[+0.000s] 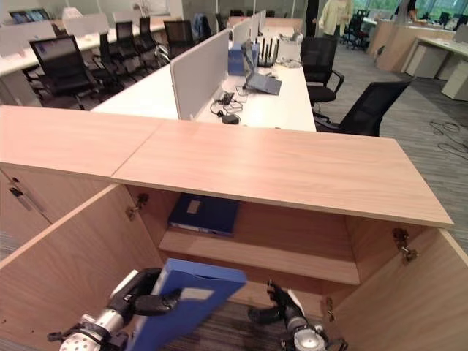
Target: Put the empty folder in the office cabinet
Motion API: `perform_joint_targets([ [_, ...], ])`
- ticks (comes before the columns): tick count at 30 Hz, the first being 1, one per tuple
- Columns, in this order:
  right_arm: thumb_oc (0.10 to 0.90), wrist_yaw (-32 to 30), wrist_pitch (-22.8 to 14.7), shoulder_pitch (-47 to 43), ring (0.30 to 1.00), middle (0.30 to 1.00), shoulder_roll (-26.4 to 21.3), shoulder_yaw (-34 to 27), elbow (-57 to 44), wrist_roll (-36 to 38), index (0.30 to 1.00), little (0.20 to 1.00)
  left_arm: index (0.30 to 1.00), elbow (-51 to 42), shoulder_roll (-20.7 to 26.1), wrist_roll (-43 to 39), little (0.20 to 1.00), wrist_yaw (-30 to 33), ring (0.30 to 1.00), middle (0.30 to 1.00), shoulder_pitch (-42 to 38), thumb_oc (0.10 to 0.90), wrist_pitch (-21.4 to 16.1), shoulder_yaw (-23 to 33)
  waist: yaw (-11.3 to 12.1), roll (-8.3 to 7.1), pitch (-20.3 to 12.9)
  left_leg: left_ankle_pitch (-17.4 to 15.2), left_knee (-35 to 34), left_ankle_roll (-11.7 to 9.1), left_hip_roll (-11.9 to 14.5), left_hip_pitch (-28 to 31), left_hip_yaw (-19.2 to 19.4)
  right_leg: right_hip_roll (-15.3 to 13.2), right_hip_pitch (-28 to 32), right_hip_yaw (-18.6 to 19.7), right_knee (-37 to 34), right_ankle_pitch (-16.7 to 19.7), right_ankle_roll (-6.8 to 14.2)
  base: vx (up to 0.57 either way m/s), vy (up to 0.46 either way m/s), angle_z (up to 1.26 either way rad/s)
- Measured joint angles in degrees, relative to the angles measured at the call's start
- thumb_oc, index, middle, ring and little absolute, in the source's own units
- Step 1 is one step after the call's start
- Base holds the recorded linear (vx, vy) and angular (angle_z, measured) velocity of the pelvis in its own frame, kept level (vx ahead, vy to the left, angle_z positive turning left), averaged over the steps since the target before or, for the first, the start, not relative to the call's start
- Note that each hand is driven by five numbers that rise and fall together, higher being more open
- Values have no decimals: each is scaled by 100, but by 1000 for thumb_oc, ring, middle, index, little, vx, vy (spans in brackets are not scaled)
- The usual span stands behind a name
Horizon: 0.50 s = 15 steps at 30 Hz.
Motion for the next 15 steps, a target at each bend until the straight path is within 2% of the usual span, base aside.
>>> perform_joint_targets([
  [4, 800, 44, 37, -71, 900, 900, -277, -10, -210, -47, 900, 900, 300, -2, -63, 95, 300, 210, 300, 300, -308, 400, -18, 150, 3, -11, 39, -8, 0, 10, -3, -4, 21, -5, -7, 1, -1, -10, 9, -3, -2, -3],
  [8, 800, 199, 24, -83, 900, 900, -402, 169, -779, -38, 900, 900, 300, -2, -315, 94, 300, 214, 300, 300, -547, 400, -46, 146, -9, 133, 129, -8, 2, 15, -2, 19, 87, 2, 3, 5, -1, 16, 39, -8, -7, -6],
  [10, 800, 339, -12, -159, 900, 900, -418, 344, -942, -25, 900, 900, 300, -2, -491, 88, 300, 216, 300, 300, -705, 400, -63, 125, -2, 161, 144, -8, 2, 14, 12, 26, 71, 15, 14, 2, 0, 43, 6, -6, -4, 3],
  [15, 800, 567, -114, -382, 900, 900, -366, 681, -969, -15, 900, 900, 300, -3, -492, 86, 300, 213, 300, 300, -969, 400, -142, -86, 12, 160, 146, -4, 1, 7, 29, 29, 55, 29, 22, -1, -1, 11, 26, -3, -2, 1],
])
